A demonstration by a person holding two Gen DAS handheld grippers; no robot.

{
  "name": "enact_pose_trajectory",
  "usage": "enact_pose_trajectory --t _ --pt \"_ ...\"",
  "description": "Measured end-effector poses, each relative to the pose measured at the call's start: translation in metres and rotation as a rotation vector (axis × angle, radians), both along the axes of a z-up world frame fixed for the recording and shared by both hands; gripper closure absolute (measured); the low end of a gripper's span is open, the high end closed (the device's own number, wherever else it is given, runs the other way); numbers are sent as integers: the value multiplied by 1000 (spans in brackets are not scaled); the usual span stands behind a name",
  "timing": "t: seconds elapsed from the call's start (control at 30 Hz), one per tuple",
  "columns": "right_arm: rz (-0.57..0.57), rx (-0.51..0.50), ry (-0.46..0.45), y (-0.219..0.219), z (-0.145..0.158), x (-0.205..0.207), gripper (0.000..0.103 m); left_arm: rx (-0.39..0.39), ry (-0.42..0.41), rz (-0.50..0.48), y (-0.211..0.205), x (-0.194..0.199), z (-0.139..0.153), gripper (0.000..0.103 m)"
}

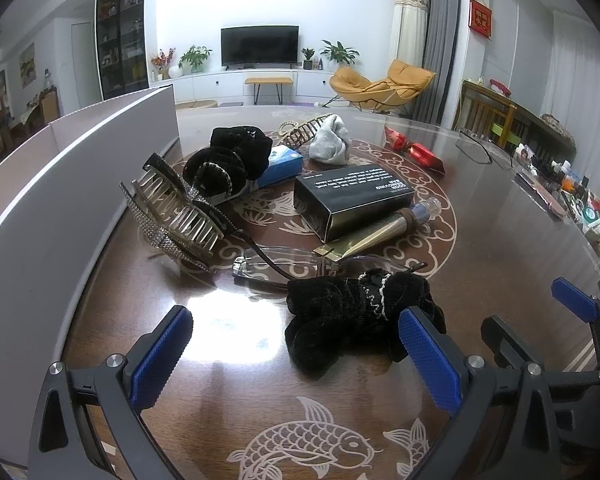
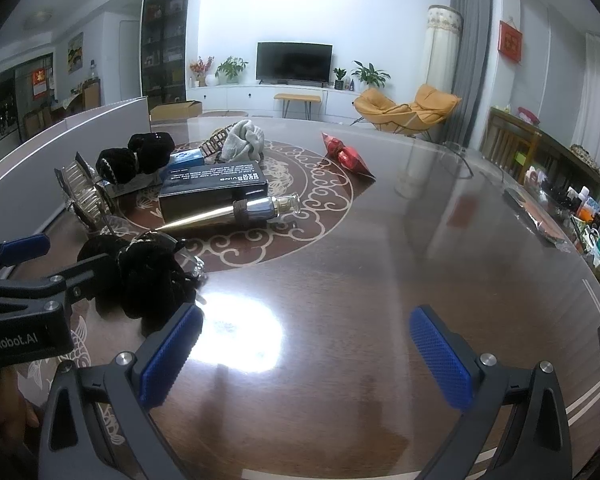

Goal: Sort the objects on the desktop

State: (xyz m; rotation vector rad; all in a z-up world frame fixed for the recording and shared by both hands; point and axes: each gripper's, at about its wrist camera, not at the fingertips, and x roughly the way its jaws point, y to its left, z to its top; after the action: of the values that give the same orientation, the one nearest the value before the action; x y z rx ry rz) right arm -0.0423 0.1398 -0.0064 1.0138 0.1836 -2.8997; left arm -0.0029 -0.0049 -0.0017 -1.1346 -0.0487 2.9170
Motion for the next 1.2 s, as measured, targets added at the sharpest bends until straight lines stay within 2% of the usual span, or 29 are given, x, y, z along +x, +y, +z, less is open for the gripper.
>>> enact_pose_trajectory --t 0.3,0.43,0.63,0.83,1.2 --pt "4 5 -8 -1 -1 -1 0 -11 -18 8 -1 -1 -1 0" --pt "13 11 -21 -3 -2 -3 0 -58 -65 5 2 -1 -3 0" --pt "23 27 -39 -6 -3 -5 0 -105 -77 -4 -8 16 3 0" --pt "33 39 -66 -8 -6 -9 0 -43 -80 16 -30 30 2 0" --pt "32 44 -88 -10 -9 -12 0 -29 -169 48 -43 31 -17 0"
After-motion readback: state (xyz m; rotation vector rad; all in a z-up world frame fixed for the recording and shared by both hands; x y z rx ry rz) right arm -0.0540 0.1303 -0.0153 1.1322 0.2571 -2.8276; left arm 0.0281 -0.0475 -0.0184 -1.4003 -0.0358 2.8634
